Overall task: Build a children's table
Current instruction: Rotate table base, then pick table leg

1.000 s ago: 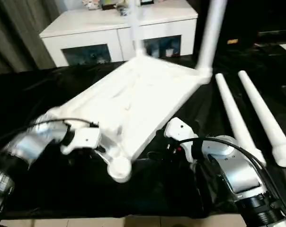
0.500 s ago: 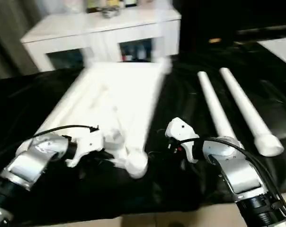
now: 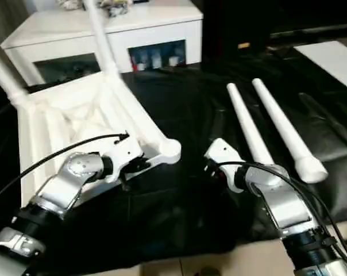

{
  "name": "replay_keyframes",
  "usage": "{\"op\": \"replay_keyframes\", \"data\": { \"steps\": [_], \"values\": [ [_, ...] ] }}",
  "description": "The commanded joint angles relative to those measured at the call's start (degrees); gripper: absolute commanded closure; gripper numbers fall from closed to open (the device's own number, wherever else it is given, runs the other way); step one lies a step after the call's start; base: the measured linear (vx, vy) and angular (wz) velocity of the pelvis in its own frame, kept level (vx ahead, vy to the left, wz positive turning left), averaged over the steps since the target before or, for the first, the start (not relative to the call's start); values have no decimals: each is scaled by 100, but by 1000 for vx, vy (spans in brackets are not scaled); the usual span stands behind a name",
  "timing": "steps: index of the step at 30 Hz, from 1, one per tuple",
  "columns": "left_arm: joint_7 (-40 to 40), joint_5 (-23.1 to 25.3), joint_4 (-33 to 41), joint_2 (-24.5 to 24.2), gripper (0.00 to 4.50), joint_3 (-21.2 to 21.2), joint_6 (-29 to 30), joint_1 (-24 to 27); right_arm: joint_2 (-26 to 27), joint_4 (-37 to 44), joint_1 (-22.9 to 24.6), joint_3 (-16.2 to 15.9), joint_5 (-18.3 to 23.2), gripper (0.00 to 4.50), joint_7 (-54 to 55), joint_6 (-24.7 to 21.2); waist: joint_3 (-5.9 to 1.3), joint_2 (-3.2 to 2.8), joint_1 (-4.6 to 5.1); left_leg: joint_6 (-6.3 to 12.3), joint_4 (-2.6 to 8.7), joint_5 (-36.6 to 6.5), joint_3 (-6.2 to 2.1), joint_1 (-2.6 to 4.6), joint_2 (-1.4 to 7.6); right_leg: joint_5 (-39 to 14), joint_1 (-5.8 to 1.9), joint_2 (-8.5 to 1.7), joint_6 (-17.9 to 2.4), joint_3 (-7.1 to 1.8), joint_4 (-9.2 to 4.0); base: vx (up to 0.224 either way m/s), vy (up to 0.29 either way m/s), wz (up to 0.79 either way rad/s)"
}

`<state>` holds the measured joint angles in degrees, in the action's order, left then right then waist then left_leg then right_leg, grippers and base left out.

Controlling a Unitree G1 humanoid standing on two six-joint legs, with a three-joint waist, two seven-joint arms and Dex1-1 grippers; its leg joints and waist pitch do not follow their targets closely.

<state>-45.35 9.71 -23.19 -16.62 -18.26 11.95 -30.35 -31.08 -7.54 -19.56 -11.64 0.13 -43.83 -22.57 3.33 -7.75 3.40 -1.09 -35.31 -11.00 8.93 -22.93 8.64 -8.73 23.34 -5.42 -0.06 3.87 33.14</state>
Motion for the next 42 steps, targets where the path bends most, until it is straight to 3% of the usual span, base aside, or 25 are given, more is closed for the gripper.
{"op": "replay_keyframes", "data": {
  "steps": [1, 3, 4, 6, 7, 9, 10, 13, 16, 17, 18, 21, 25, 27, 31, 32, 35, 42],
  "values": [
    [130, 140, -263, -129, 448, 67, -378, -63, 89, -117, -200, 157, -212, 75, 420, -107, -433, 153, -84, 774, 423, -1251, -118, 40, 316, -1335, -303, -306, -1336, -156, -378, 0, 0, 0],
    [139, 110, -333, -123, 448, 31, -581, -55, 132, -182, -299, 217, -347, 75, 757, -295, -439, 156, -139, 726, 422, -1233, -108, 76, 329, -1386, -294, -300, -1327, -156, -365, 0, 0, 0],
    [-183, -87, -164, -146, 419, 37, -478, 33, 125, -243, -473, 142, -612, 75, 1041, -765, -436, 152, -153, 684, 430, -1208, -109, 91, 335, -1368, -294, -290, -1343, -159, -352, 0, 0, 0],
    [-200, -159, -90, -137, 401, 84, -331, 52, 124, -263, -564, 131, -631, 75, 1050, -1024, -443, 151, -184, 629, 429, -1178, -97, 108, 340, -1290, -298, -281, -1395, -165, -325, 0, 0, 0],
    [-188, -223, 14, -150, 401, 145, -170, 63, 207, -252, -692, 326, -199, 75, 785, -1498, -446, 142, -201, 635, 422, -1174, -95, 105, 342, -1258, -317, -293, -1409, -170, -312, 0, 0, 0],
    [-149, -298, 98, -211, 378, 276, -79, 63, 367, -344, -945, 721, 37, 48, 1058, -1962, -457, 133, -269, 662, 414, -1026, -101, 101, 357, -1127, -330, -303, -1417, -175, -289, 0, 0, 0],
    [-149, -298, 98, -211, 371, 276, -79, 63, 367, -344, -945, 721, 37, 41, 1058, -1962, -457, 128, -275, 660, 409, -979, -94, 105, 354, -1091, -323, -298, -1417, -180, -290, 0, 0, 0],
    [-106, -554, 105, -319, 343, 650, -87, -33, 413, -632, -1371, 1179, -58, 17, 1676, -2508, -457, 120, -291, 500, 415, -992, -85, 150, 348, -1087, -290, -272, -1437, -174, -271, 0, 0, 0],
    [-35, -712, 161, -392, 322, 874, -119, -113, 289, -790, -1544, 1248, -276, 1, 1842, -2894, -454, 180, -308, 367, 414, -1123, -37, 167, 330, -1243, -283, -268, -1420, -185, -279, 0, 0, 0],
    [-56, -792, 229, -429, 300, 941, -103, -128, 224, -833, -1602, 1236, -362, 0, 1883, -3099, -450, 162, -312, 337, 411, -1116, -37, 156, 315, -1304, -302, -269, -1405, -185, -268, 0, 0, 0],
    [-90, -907, 315, -477, 300, 1053, -120, -160, 125, -940, -1676, 1246, -454, 0, 1954, -3306, -436, 183, -307, 315, 417, -1179, -38, 142, 310, -1453, -307, -278, -1369, -184, -276, 0, 0, 0],
    [-508, -1374, 797, -579, 292, 1255, 100, -148, -113, -1204, -1817, 1262, -494, 0, 2053, -3814, -435, 200, -362, 191, 394, -1214, -23, 181, 309, -1715, -297, -292, -1358, -200, -277, 0, 0, 0],
    [-1494, -2262, 2115, -783, 292, 1109, 1033, 174, -325, -1419, -1683, 1166, -366, 0, 1892, -4207, -433, 194, -436, 215, 392, -1094, -5, 167, 343, -1598, -288, -291, -1392, -208, -239, 0, 0, 0],
    [-1594, -2467, 2386, -799, 292, 1063, 1261, 239, -314, -1407, -1616, 1195, -342, 0, 1875, -4374, -434, 190, -451, 268, 375, -1006, 19, 163, 326, -1468, -277, -264, -1448, -214, -225, 0, 0, 0],
    [-1620, -2566, 2582, -833, 292, 948, 1402, 273, -196, -1497, -1566, 1408, -170, 17, 1818, -4584, -418, 197, -444, 235, 376, -1209, 16, 170, 312, -1851, -285, -267, -1333, -212, -269, 0, 0, 0],
    [-1658, -2614, 2660, -842, 291, 939, 1473, 265, -181, -1500, -1555, 1432, -147, 26, 1828, -4604, -411, 168, -437, 195, 381, -1274, 16, 176, 307, -1970, -277, -257, -1282, -210, -284, 0, 0, 0],
    [-1744, -2733, 2881, -903, 291, 931, 1698, 261, -168, -1489, -1540, 1465, -91, 54, 1849, -4643, -405, 174, -427, 85, 398, -1431, 2, 196, 315, -2170, -265, -255, -1196, -209, -297, 0, 0, 0],
    [-1745, -2851, 3065, -1044, 291, 908, 1929, 272, -145, -1481, -1550, 1483, -27, 105, 1876, -4670, -405, 168, -391, 11, 404, -1497, -5, 185, 295, -2096, -275, -241, -1198, -205, -285, 0, 0, 0]
  ]
}}
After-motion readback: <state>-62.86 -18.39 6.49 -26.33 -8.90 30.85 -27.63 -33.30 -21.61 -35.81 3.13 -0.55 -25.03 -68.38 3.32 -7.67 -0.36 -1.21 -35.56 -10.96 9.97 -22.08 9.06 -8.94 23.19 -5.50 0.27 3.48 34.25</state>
